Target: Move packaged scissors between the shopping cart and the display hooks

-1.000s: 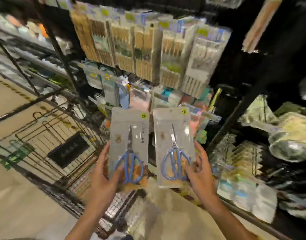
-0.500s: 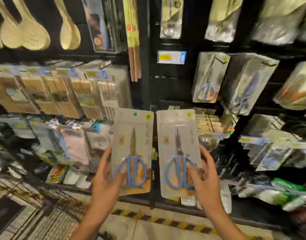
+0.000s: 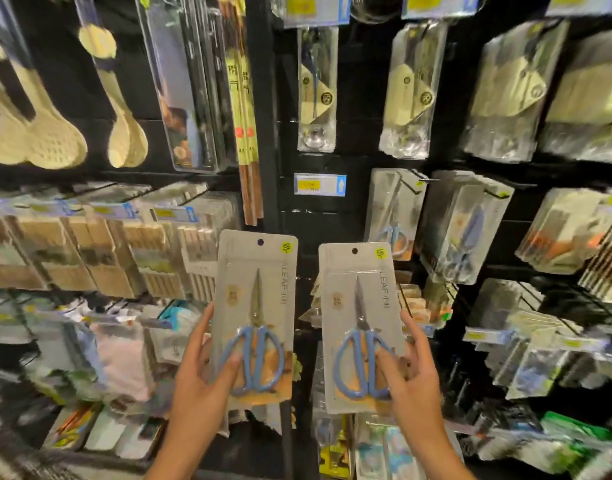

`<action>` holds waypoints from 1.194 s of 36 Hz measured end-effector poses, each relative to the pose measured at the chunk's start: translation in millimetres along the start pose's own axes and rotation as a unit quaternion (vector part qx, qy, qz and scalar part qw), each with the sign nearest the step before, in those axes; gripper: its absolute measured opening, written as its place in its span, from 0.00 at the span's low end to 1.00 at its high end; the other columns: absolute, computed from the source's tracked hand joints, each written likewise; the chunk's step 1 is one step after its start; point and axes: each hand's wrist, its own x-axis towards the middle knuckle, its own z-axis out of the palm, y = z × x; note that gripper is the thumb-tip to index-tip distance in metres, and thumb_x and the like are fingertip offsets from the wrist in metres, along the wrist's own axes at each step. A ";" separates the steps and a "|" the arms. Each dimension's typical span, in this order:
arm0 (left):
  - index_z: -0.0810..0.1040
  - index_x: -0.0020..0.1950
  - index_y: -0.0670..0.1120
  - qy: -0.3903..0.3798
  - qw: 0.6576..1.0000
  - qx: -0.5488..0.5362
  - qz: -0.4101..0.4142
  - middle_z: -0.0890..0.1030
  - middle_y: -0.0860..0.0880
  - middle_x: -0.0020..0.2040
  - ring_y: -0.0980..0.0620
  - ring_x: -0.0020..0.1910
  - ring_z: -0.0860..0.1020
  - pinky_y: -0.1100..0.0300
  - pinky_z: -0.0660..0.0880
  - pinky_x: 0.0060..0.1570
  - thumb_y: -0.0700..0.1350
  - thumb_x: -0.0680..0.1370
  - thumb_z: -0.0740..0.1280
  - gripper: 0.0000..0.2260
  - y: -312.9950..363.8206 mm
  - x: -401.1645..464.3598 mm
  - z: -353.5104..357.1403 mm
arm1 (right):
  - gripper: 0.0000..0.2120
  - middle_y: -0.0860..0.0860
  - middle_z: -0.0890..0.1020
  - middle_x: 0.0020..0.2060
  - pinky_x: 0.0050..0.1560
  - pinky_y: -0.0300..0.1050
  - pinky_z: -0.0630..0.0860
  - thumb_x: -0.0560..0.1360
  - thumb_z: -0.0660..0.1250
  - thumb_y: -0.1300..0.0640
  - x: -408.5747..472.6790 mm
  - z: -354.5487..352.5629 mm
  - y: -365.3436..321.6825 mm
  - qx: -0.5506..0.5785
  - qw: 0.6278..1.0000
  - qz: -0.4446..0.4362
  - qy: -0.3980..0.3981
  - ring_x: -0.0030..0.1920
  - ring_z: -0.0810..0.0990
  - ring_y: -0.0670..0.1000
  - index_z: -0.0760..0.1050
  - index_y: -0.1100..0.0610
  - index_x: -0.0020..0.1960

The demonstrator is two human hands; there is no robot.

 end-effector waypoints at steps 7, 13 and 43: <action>0.65 0.70 0.75 -0.012 1.000 0.000 0.022 0.76 0.54 0.71 0.54 0.68 0.77 0.53 0.77 0.63 0.47 0.75 0.71 0.32 -3.2 47.9 -9.1 | 0.27 0.30 0.80 0.58 0.54 0.41 0.82 0.79 0.67 0.61 33.5 32.2 12.6 -0.004 1.000 0.004 0.004 0.61 0.81 0.44 0.67 0.36 0.70; 0.64 0.75 0.68 -0.011 0.999 0.014 0.044 0.69 0.64 0.74 0.58 0.71 0.72 0.51 0.71 0.70 0.42 0.78 0.70 0.33 -10.0 79.5 -11.1 | 0.28 0.29 0.80 0.56 0.47 0.32 0.80 0.80 0.66 0.64 53.3 51.3 17.9 -0.011 1.000 -0.001 0.009 0.56 0.81 0.36 0.66 0.41 0.73; 0.67 0.70 0.75 -0.017 0.996 -0.037 0.074 0.75 0.58 0.72 0.53 0.68 0.77 0.46 0.76 0.66 0.44 0.75 0.71 0.33 -18.4 157.3 -1.2 | 0.29 0.40 0.76 0.67 0.53 0.28 0.76 0.80 0.66 0.64 138.4 97.1 20.3 -0.053 0.997 -0.062 0.015 0.62 0.77 0.33 0.64 0.46 0.76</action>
